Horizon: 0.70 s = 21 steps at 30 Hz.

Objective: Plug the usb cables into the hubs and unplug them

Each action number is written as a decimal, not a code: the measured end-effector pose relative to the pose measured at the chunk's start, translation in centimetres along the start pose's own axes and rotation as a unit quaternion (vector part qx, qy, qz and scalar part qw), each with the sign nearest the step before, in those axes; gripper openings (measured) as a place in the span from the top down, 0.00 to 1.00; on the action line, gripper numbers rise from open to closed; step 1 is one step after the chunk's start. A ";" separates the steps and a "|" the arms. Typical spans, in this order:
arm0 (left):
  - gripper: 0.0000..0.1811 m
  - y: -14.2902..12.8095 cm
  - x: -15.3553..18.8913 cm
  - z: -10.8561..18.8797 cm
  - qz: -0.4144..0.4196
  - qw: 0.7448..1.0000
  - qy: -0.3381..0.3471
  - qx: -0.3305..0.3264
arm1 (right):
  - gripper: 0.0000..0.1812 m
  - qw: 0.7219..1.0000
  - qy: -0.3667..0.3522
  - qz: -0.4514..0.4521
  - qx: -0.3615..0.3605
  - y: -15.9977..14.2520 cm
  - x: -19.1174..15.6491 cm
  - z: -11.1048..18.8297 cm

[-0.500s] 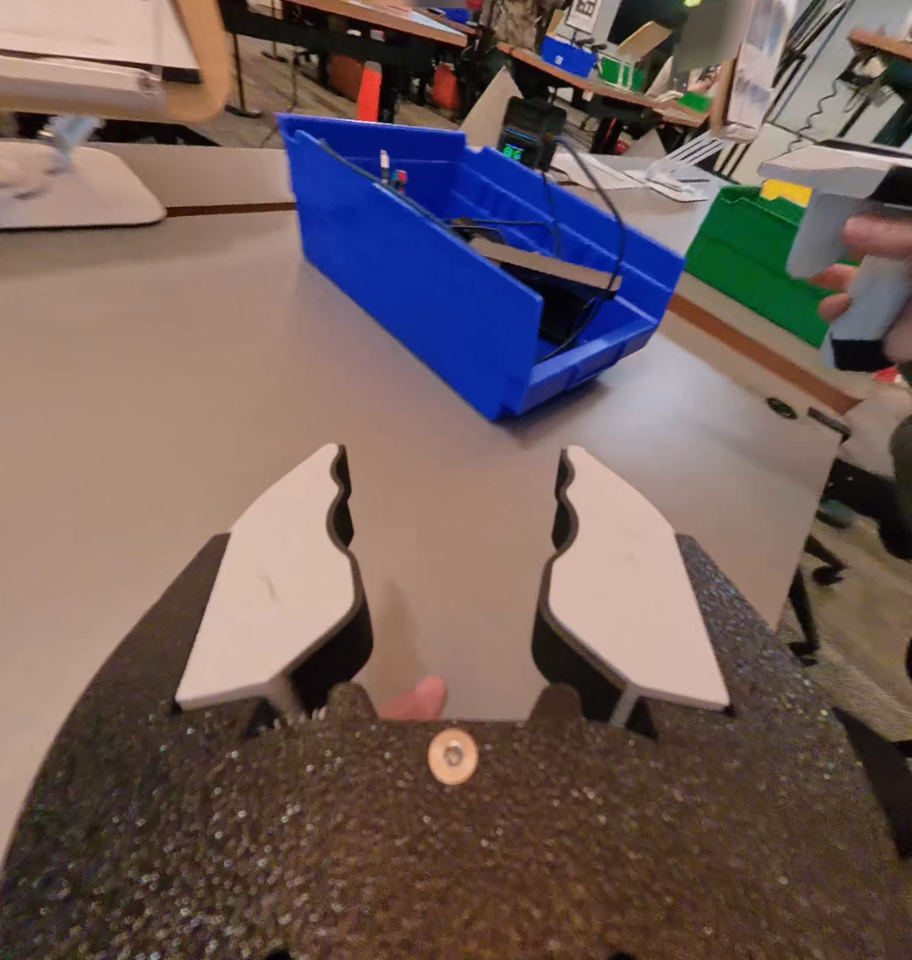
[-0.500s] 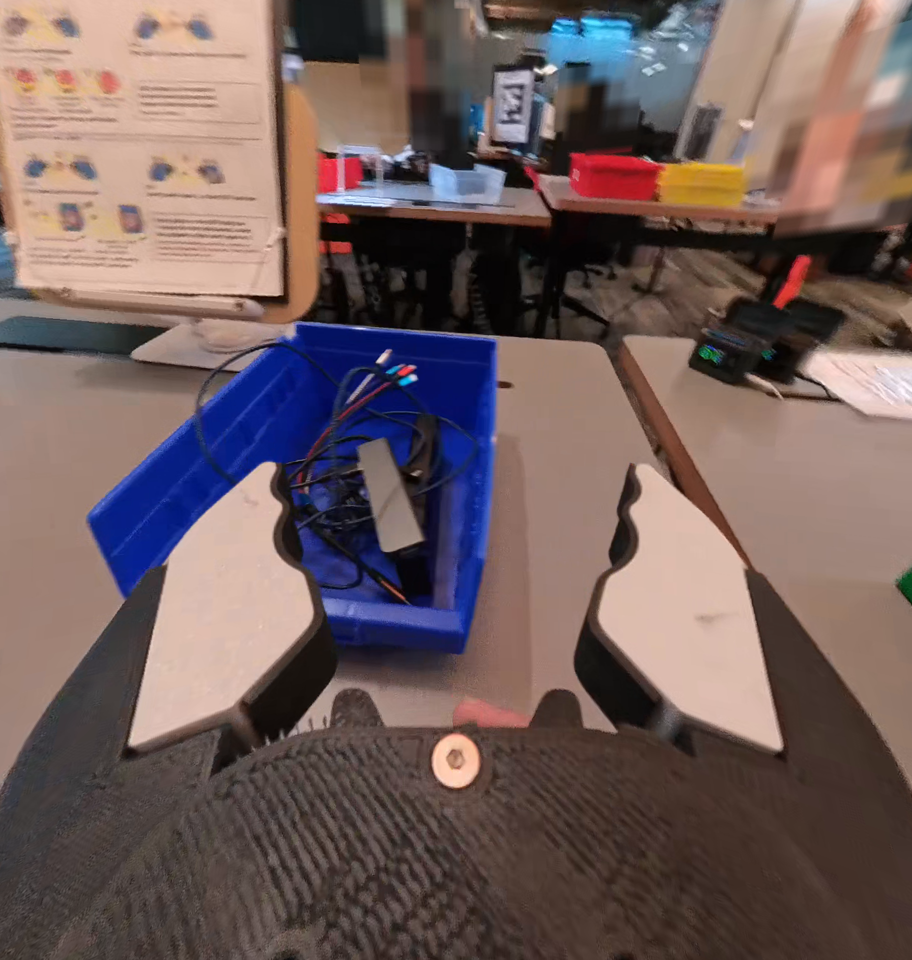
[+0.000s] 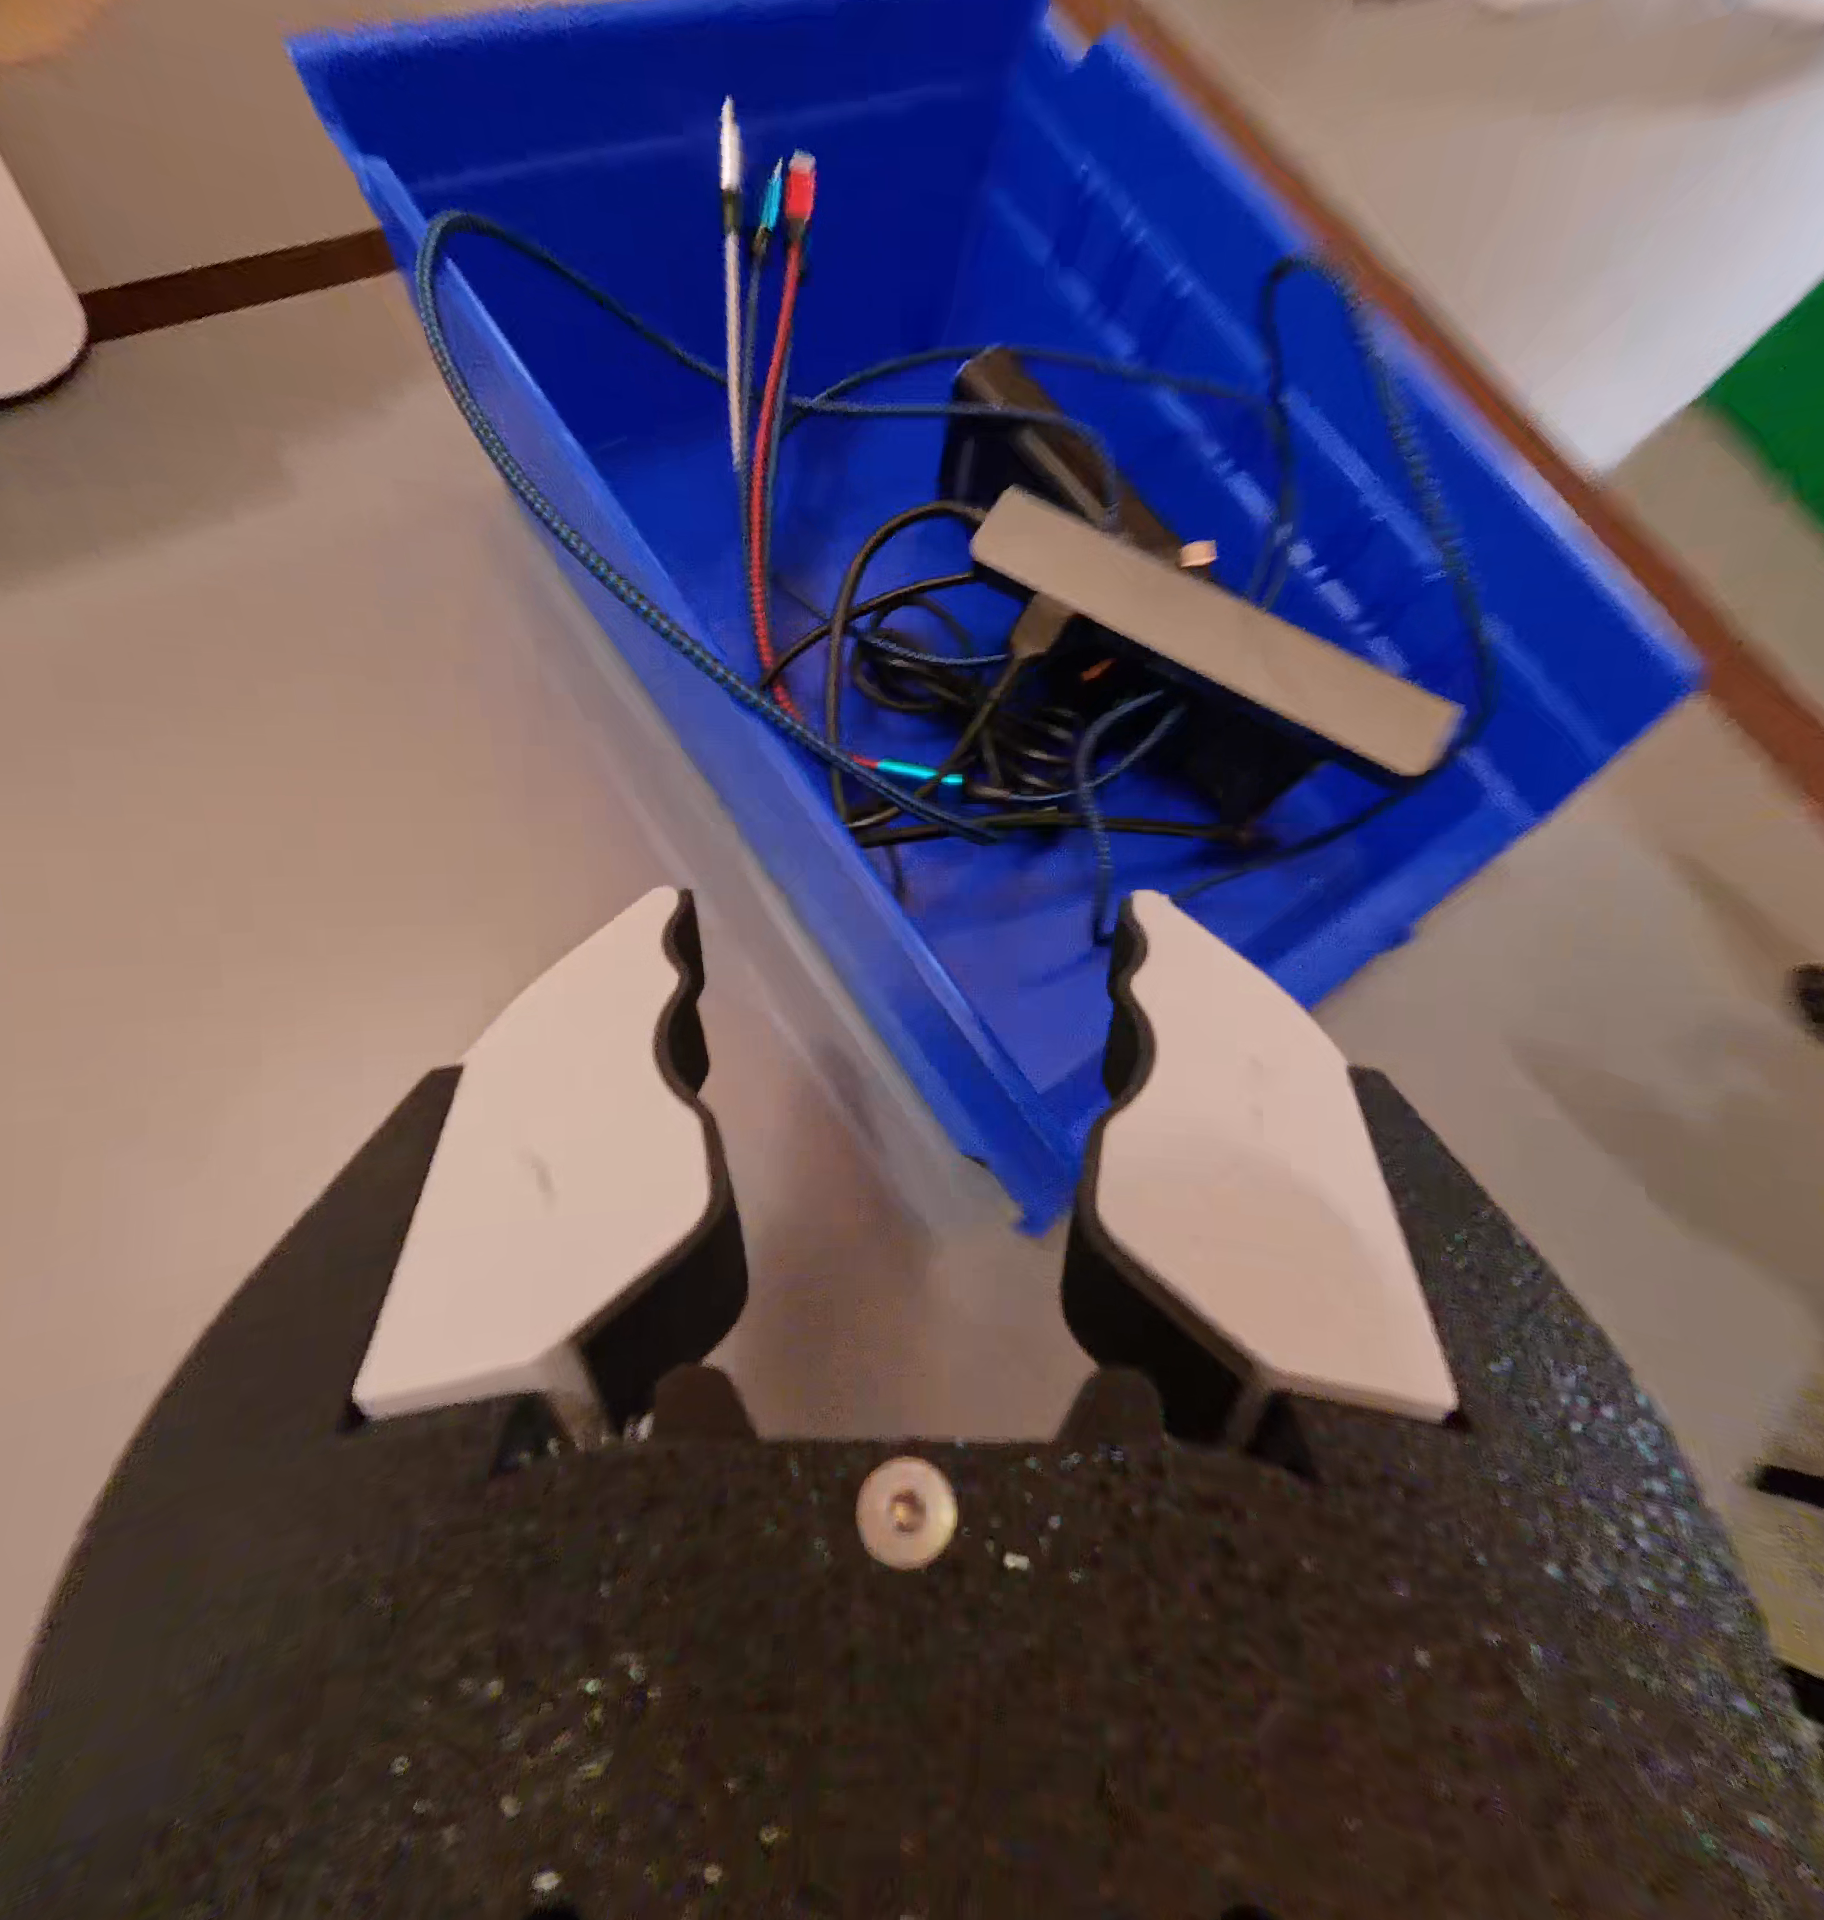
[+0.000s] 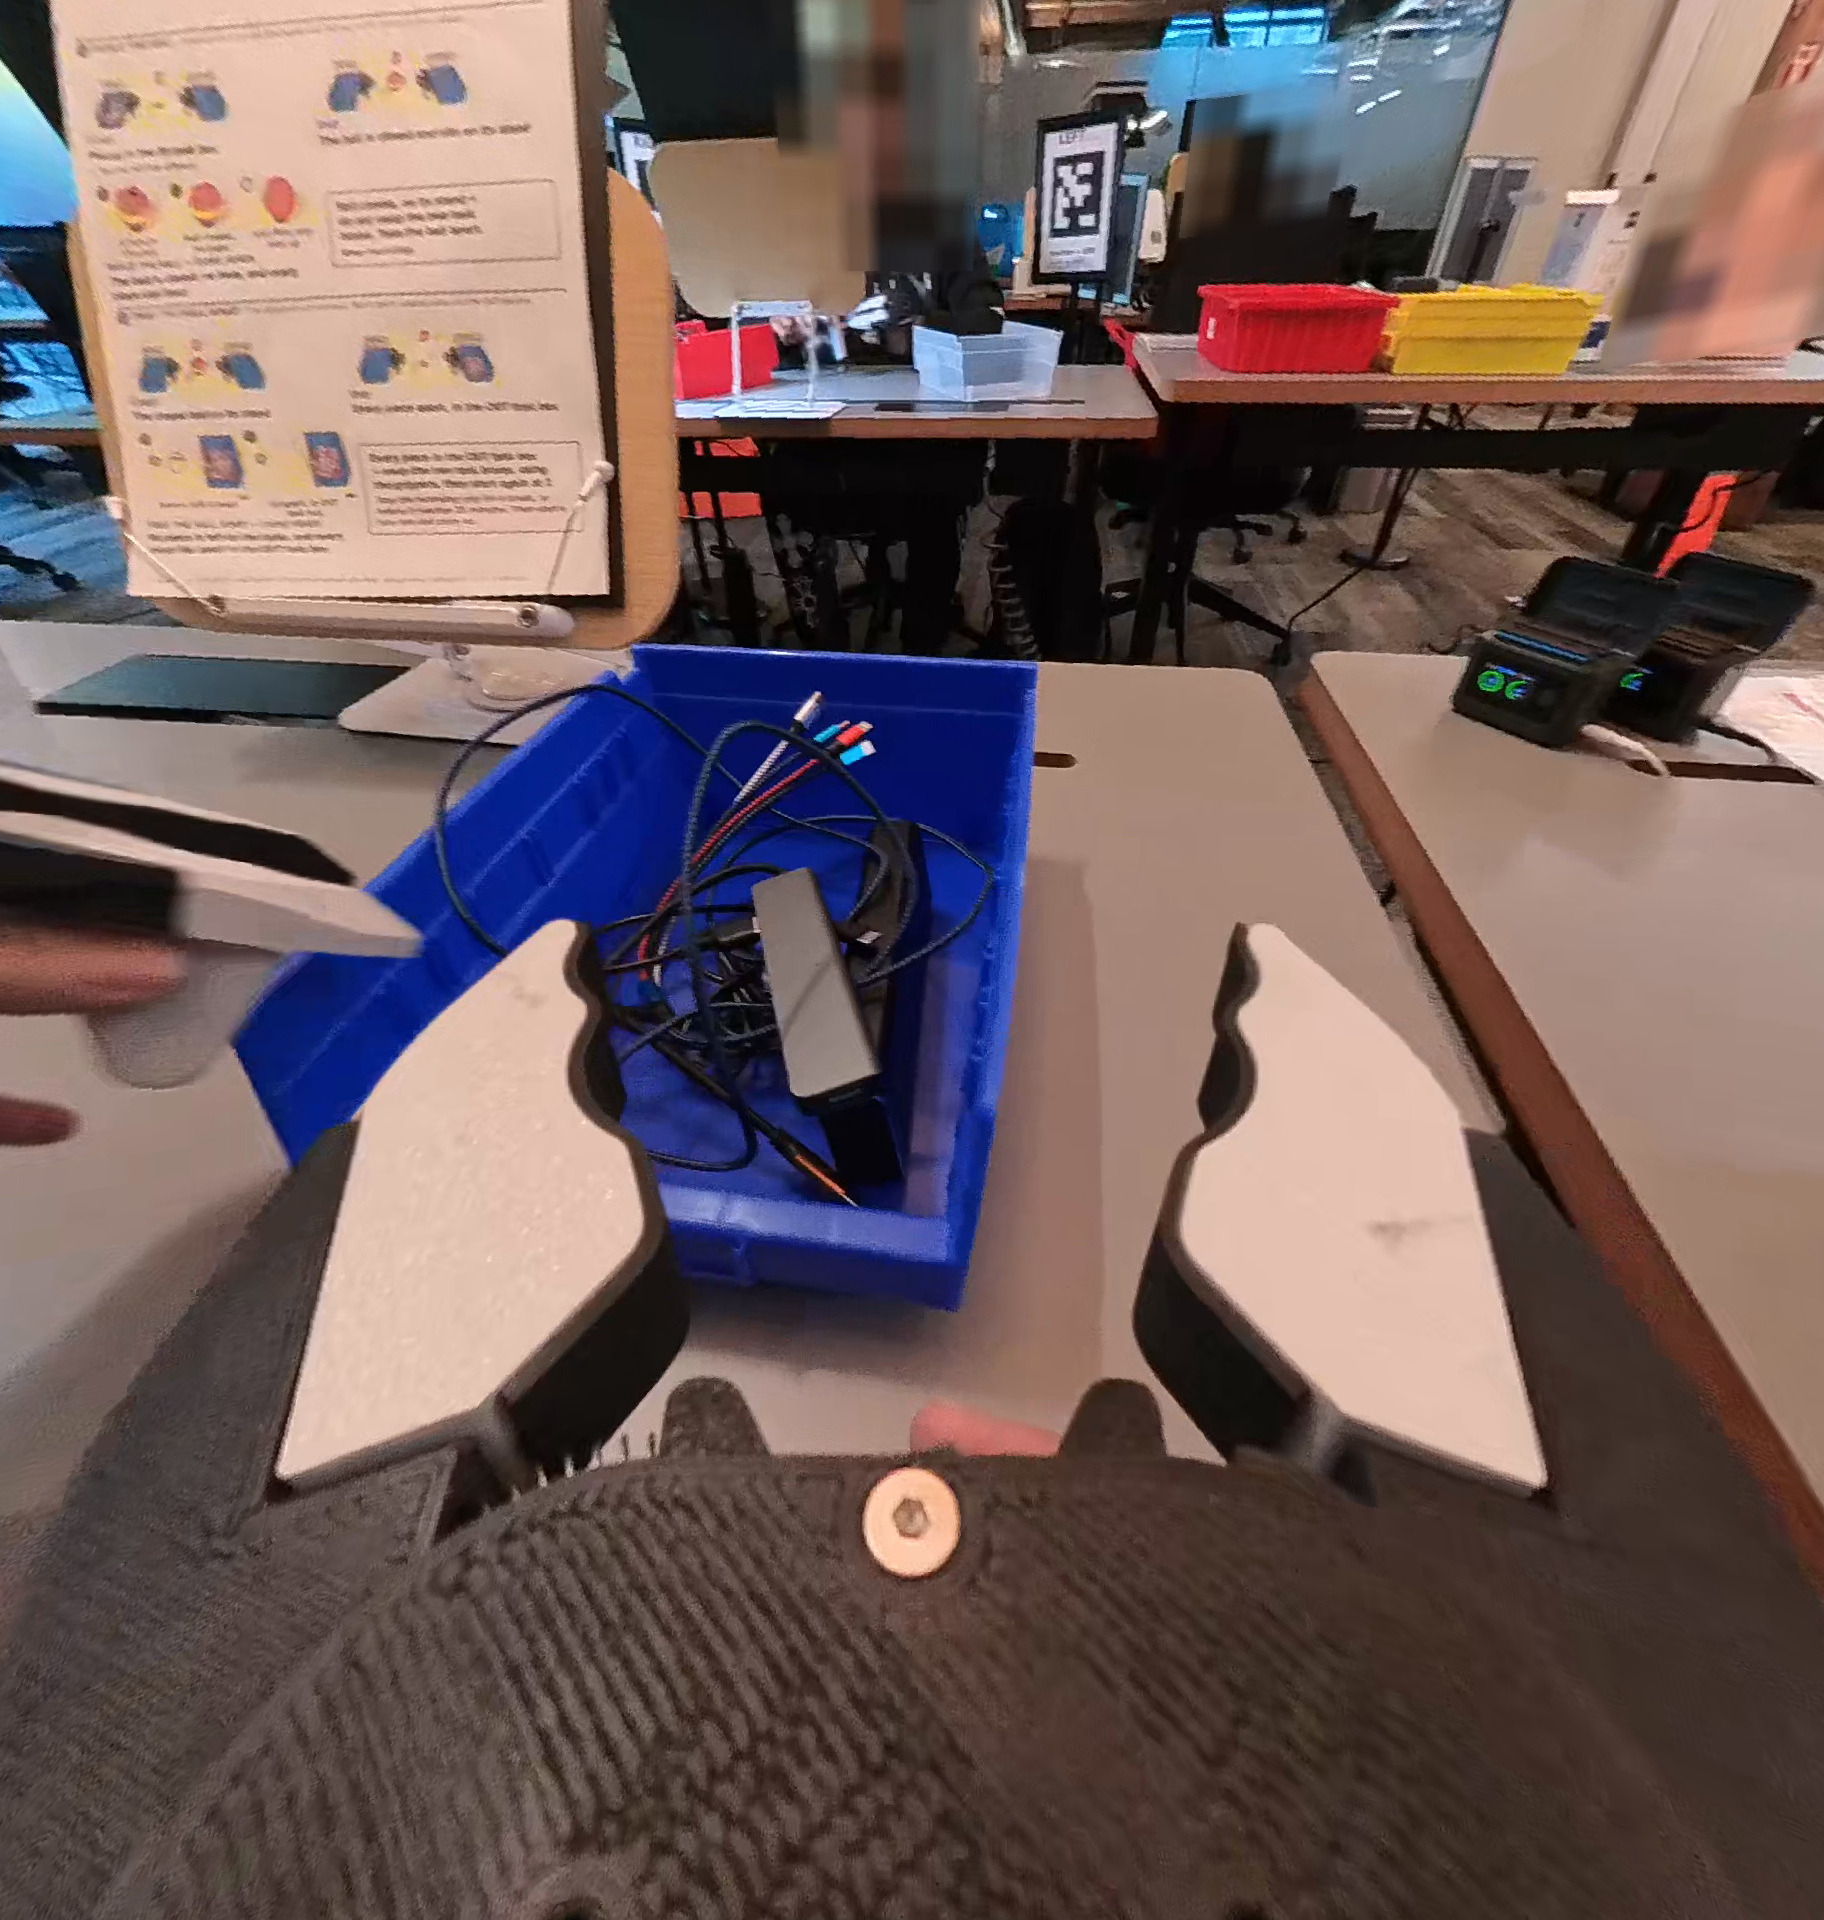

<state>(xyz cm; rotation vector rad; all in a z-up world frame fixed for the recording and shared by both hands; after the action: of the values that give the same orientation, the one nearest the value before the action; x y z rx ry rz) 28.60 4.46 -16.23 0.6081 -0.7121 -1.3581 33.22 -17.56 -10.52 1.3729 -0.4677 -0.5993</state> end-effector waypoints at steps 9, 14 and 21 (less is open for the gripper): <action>0.76 0.1 -0.4 -4.2 -0.099 0.990 0.101 0.009 | 0.44 0.999 0.022 0.024 -0.009 -0.1 -2.1 -1.6; 0.96 -0.6 -4.3 -2.6 -0.095 0.982 0.157 0.049 | 0.45 0.998 0.030 0.053 -0.011 0.2 -3.6 -1.7; 0.97 -7.4 -10.0 6.2 -0.122 0.986 0.101 0.053 | 0.46 0.996 0.053 0.074 0.005 1.9 -6.5 -1.3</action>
<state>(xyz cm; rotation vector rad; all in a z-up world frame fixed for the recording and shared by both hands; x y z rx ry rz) 18.40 13.57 -18.81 0.9286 -0.5595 -1.4645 29.30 -12.25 -8.58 1.3590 -0.4821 -0.4009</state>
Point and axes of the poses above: each gripper's, where its closed fingertips meet, z back along the fingers, y out of its top, x = y × z across the jaws, the point moved 4 cm from there along z, back along the fingers, and after that the axes turned 9 degrees about y, right-handed, at the moved point
